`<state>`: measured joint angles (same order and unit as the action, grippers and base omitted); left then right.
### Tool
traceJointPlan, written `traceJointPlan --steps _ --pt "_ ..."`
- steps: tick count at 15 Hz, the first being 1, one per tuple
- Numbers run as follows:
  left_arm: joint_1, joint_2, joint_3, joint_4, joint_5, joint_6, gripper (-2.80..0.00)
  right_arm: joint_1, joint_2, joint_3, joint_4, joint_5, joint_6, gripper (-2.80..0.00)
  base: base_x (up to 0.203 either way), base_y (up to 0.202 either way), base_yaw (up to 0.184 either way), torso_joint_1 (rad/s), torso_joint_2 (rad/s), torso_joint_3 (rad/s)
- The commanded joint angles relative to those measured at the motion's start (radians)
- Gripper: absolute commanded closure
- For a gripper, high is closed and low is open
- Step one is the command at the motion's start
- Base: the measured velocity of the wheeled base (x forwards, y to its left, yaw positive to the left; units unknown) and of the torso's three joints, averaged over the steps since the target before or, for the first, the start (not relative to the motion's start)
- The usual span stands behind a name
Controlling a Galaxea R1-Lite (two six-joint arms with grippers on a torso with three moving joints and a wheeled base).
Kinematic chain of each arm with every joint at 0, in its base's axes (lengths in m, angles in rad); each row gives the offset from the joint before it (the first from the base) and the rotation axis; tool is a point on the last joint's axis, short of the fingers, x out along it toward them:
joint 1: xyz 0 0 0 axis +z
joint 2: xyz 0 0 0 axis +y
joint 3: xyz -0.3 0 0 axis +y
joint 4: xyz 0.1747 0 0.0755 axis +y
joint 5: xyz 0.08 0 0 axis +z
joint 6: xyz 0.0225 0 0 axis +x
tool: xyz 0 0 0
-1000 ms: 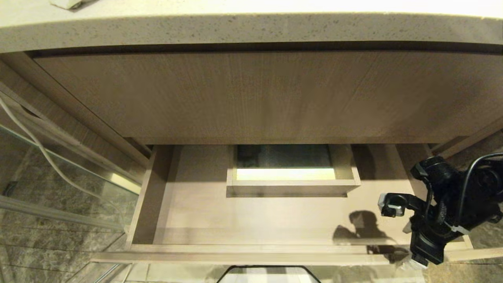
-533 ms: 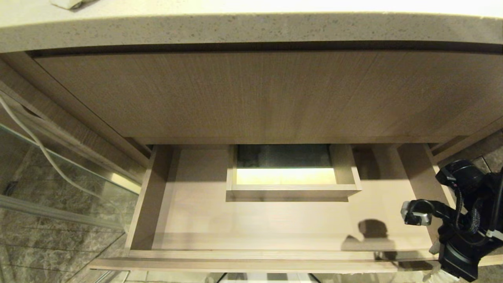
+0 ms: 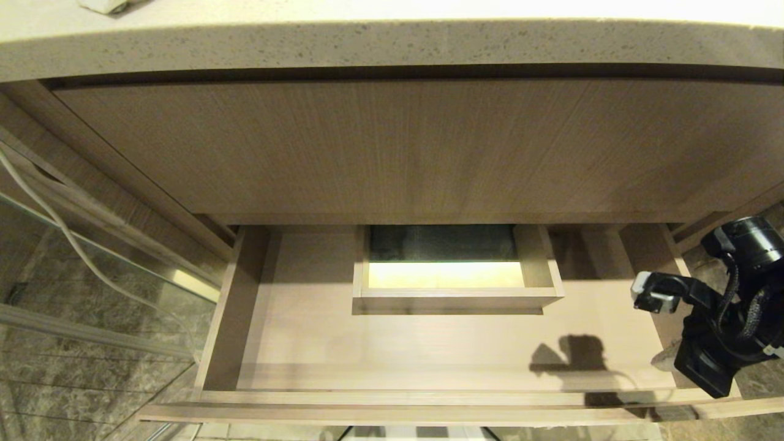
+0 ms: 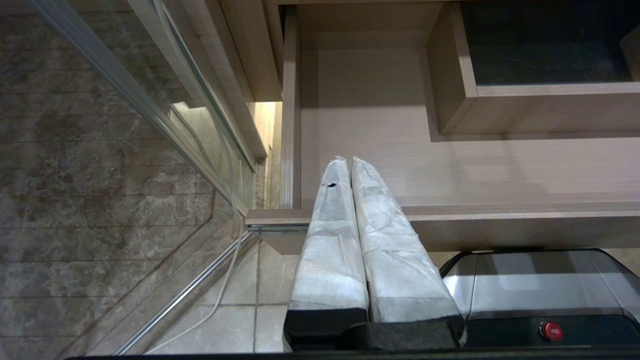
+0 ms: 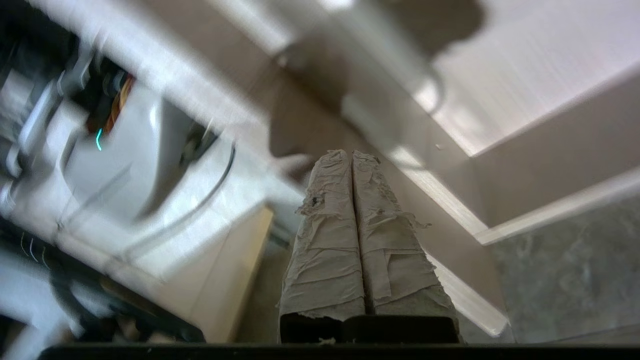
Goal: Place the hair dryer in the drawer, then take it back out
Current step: Pull open the drawer, then pick up the hairdryer
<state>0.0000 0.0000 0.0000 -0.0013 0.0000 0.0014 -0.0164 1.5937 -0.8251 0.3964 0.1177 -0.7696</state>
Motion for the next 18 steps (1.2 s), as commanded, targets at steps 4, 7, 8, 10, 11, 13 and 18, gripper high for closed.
traceJointPlan --steps 4,7,8,10,11,13,18 --pt "0.000 -0.002 0.000 0.000 0.000 0.000 0.00 -0.001 -0.198 0.010 -0.048 -0.002 0.323 0.00 0.000 0.000 0.000 0.000 0.00 0.000" --pt "0.000 -0.002 0.000 0.000 0.000 0.000 0.00 0.000 -0.362 0.112 -0.072 -0.001 0.391 0.00 0.000 0.000 0.000 0.000 0.00 0.000" --pt "0.000 -0.002 0.000 0.000 0.000 0.000 0.00 0.000 -0.435 0.164 -0.089 -0.001 0.401 0.00 0.000 0.000 0.000 0.000 0.00 0.000" --pt "0.000 -0.002 0.000 0.000 0.000 0.000 0.00 0.002 -0.655 0.308 -0.142 -0.001 0.453 0.00 0.000 0.000 0.000 0.000 0.00 0.000" --pt "0.000 -0.002 0.000 0.000 0.000 0.000 0.00 0.006 -0.771 0.383 -0.168 -0.001 0.489 0.00 0.000 0.000 0.000 0.000 0.00 0.000" --pt "0.000 -0.002 0.000 0.000 0.000 0.000 0.00 0.013 -1.000 0.526 -0.206 -0.002 0.544 0.00 0.000 0.000 0.000 0.000 0.00 0.000" --pt "0.000 0.000 0.000 0.000 0.000 0.000 0.00 0.011 -1.511 0.702 -0.227 -0.044 0.650 0.00 0.000 0.000 0.000 0.000 0.00 0.000"
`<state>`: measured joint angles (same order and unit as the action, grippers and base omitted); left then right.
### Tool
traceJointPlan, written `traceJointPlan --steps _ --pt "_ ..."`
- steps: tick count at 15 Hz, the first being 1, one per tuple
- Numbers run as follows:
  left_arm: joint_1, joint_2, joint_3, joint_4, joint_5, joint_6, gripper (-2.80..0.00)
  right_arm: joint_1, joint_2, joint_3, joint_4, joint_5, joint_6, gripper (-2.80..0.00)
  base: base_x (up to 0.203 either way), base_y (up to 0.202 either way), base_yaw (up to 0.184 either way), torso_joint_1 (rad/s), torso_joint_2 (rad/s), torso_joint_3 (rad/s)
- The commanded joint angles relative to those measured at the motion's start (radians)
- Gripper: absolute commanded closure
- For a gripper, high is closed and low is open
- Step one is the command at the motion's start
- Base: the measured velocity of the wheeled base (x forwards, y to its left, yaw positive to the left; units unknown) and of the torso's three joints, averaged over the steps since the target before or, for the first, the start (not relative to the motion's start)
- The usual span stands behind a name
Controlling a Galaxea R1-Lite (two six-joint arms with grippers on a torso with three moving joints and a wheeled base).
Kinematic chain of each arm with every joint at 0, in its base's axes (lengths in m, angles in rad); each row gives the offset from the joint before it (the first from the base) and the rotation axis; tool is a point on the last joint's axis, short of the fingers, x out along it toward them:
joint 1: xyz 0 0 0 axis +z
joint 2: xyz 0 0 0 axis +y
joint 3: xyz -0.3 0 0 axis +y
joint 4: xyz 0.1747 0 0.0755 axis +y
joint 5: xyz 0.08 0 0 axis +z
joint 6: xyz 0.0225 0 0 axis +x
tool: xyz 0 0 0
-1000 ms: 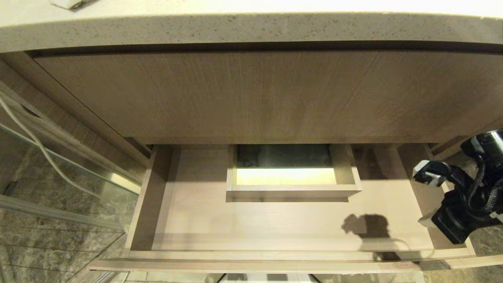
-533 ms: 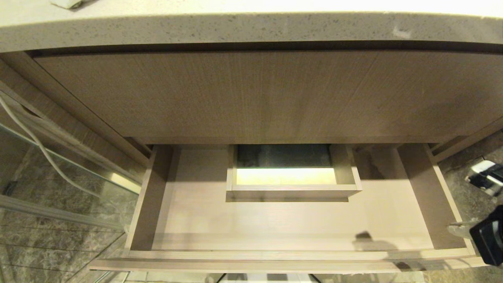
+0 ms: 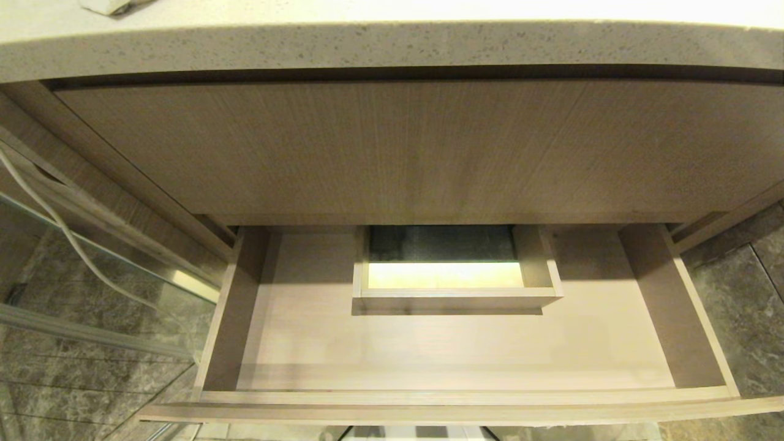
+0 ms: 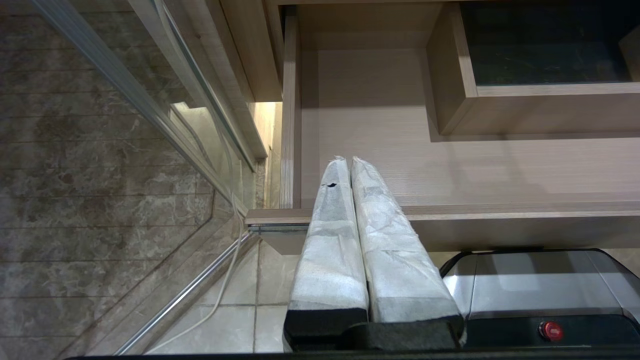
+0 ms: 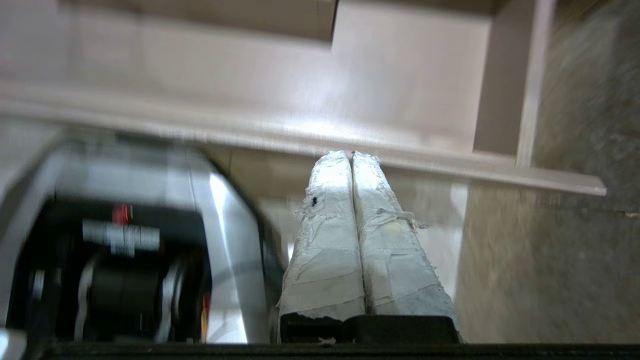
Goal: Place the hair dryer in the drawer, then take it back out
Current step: Pick up the hairdryer
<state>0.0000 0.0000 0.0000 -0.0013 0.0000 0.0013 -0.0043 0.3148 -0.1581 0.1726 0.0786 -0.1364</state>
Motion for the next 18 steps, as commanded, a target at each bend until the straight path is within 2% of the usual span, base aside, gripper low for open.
traceJointPlan --steps 1,4,8,10,11,18 --pt "0.000 -0.002 0.000 0.000 0.000 0.001 0.00 0.000 -0.295 0.051 -0.008 -0.017 0.041 0.00 0.000 0.000 0.000 0.000 0.00 0.000" --pt "0.000 0.000 0.000 0.000 0.000 0.000 0.00 0.001 -0.317 0.095 -0.017 -0.067 0.165 0.00 0.000 0.000 0.000 0.000 0.00 0.000" --pt "0.000 0.000 0.000 0.000 0.000 0.000 0.00 0.001 -0.316 0.106 -0.033 -0.069 0.148 0.00 0.000 0.000 0.000 0.000 0.00 0.000" --pt "0.000 -0.002 0.000 0.000 0.000 0.000 0.00 0.002 -0.316 0.149 -0.168 -0.087 0.156 0.00 0.000 0.000 0.000 0.000 0.00 0.000" --pt "0.000 -0.001 0.000 0.000 0.000 0.000 0.00 0.001 -0.315 0.155 -0.192 -0.088 0.158 0.00 0.000 0.000 0.000 0.000 0.00 0.000" --pt "0.000 -0.002 0.000 0.000 0.000 0.000 0.00 0.001 -0.316 0.158 -0.178 -0.092 0.166 0.00 0.000 0.000 0.000 0.000 0.00 0.000"
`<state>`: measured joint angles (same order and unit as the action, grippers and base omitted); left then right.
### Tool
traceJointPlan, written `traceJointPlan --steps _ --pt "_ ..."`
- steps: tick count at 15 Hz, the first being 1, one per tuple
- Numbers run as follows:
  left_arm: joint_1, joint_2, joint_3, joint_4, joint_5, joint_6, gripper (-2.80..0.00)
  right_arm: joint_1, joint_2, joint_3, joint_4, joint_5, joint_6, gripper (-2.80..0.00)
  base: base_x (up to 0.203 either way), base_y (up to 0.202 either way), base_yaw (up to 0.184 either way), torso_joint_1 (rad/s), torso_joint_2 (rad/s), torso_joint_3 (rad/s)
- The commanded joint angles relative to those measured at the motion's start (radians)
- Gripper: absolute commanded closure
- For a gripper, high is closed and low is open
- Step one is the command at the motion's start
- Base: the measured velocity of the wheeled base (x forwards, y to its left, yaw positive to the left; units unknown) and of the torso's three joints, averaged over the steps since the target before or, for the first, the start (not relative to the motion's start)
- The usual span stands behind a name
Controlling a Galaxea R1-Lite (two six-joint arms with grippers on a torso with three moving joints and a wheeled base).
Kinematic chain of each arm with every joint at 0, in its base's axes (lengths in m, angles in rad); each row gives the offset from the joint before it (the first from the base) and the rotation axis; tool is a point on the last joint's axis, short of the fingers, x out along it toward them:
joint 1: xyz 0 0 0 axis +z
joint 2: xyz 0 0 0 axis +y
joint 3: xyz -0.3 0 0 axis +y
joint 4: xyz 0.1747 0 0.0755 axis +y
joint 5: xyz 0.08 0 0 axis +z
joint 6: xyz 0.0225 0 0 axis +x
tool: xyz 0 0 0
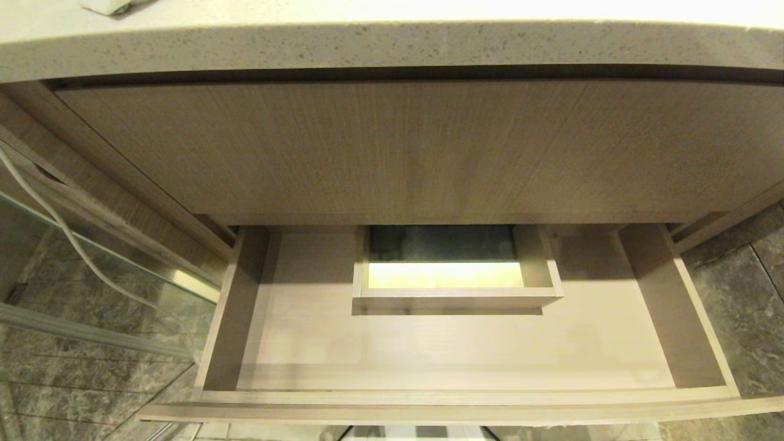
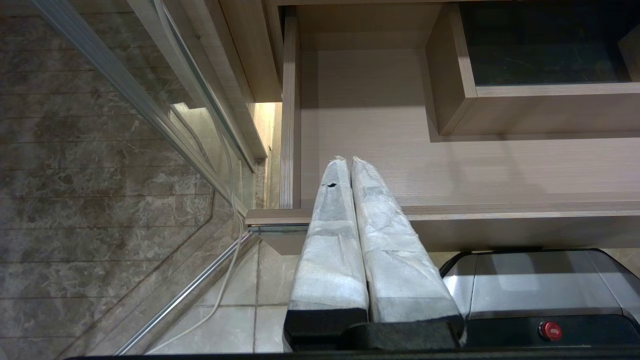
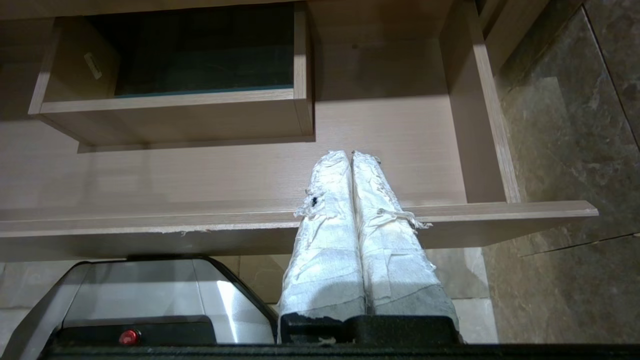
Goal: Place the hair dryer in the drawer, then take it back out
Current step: Pick up the hairdryer
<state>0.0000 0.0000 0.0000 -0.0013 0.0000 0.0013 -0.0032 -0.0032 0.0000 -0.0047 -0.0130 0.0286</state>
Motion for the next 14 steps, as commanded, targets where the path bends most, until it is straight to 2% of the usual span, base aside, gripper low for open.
traceJointPlan --steps 1,8,12,14 --pt "0.000 -0.002 0.000 0.000 0.000 0.000 0.00 0.000 0.002 0.002 -0.001 0.002 -0.004 0.00 0.000 0.000 0.000 0.000 0.00 0.000" --pt "0.000 -0.002 0.000 0.000 0.000 0.000 0.00 0.000 0.002 0.002 0.000 0.001 0.001 0.00 0.000 0.000 0.000 0.005 -0.01 -0.004" --pt "0.000 0.000 0.000 0.000 0.000 0.000 0.00 0.001 0.002 0.002 0.000 0.002 -0.003 0.00 0.000 0.000 0.000 0.225 -0.39 -0.142" --pt "0.000 0.000 0.000 0.000 0.000 0.000 0.00 0.000 0.002 0.002 0.000 0.001 0.001 0.00 0.000 0.000 0.000 0.064 -0.48 -0.196"
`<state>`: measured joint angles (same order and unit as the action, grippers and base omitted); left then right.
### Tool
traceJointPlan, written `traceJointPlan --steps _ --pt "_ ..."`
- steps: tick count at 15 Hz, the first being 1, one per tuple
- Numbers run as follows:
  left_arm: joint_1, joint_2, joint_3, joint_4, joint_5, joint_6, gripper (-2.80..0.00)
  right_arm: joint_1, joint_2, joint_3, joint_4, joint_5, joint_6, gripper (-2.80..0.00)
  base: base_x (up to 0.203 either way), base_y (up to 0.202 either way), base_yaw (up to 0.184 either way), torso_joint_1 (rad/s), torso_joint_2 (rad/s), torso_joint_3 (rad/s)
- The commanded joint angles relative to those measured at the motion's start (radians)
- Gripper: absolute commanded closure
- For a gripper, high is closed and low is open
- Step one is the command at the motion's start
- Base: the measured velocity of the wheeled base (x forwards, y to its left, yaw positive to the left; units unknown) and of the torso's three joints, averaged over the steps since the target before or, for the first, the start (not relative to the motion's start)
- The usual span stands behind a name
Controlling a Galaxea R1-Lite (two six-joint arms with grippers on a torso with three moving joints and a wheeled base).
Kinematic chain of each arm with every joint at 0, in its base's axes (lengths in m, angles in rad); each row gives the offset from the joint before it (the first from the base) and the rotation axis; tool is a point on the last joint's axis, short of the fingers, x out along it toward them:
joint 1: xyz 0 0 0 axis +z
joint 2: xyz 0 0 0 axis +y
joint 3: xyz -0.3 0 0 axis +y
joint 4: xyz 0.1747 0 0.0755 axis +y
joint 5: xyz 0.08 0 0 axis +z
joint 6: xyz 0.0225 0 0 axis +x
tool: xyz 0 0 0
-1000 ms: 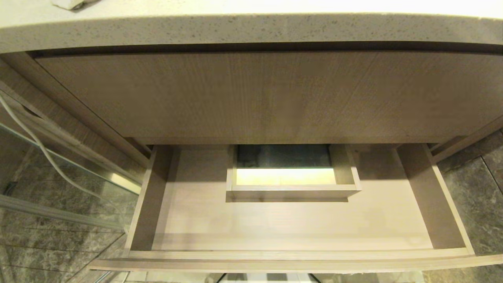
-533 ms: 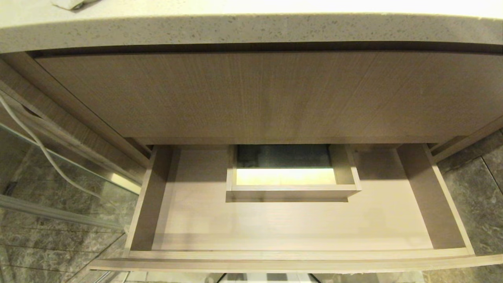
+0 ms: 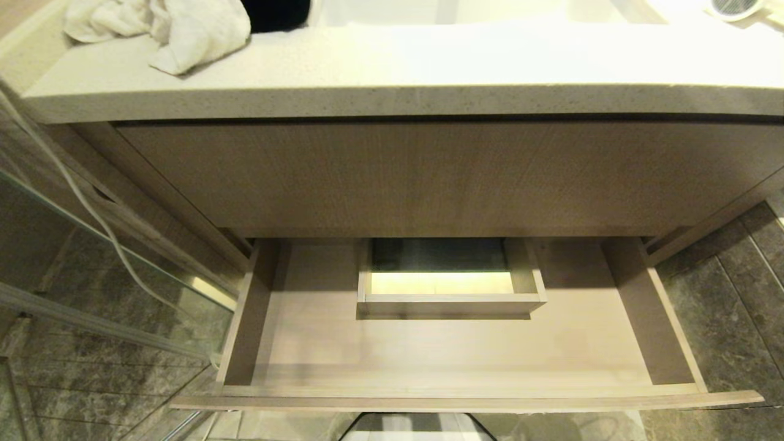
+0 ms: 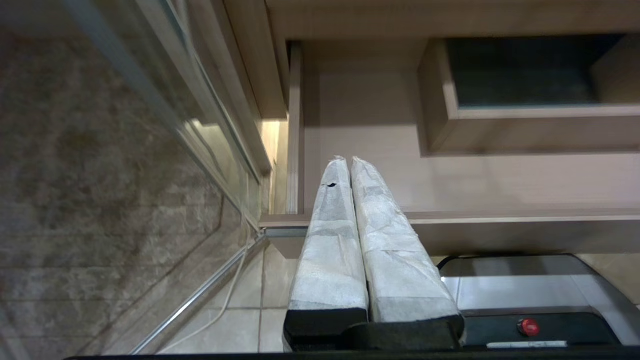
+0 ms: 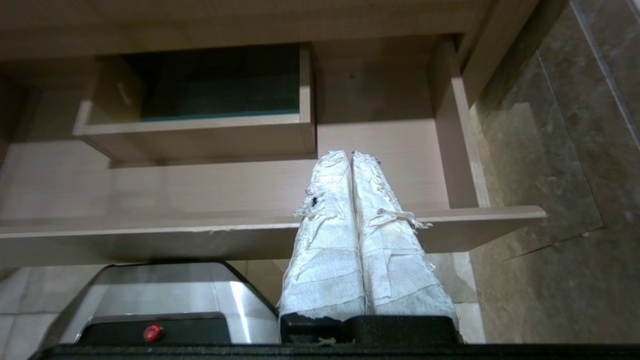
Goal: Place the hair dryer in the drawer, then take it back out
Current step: Pick up the hairdryer
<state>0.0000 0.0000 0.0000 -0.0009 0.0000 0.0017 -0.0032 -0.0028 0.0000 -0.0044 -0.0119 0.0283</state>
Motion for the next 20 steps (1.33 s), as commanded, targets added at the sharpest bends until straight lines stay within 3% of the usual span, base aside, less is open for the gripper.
traceJointPlan --steps 1,8,20 --pt "0.000 0.000 0.000 -0.001 0.000 0.000 0.00 0.000 0.001 0.002 -0.001 -0.001 0.015 0.00 0.000 0.000 0.000 0.108 -0.51 -0.196" --pt "0.000 -0.002 0.000 -0.001 0.000 0.000 0.00 0.002 0.001 0.002 -0.002 -0.003 0.027 0.00 0.000 0.000 0.000 0.402 -0.52 -0.225" --pt "0.000 -0.002 0.000 -0.001 0.000 0.000 0.00 0.000 0.001 0.002 -0.002 -0.003 0.027 0.00 0.000 0.000 0.000 0.288 -0.52 -0.236"
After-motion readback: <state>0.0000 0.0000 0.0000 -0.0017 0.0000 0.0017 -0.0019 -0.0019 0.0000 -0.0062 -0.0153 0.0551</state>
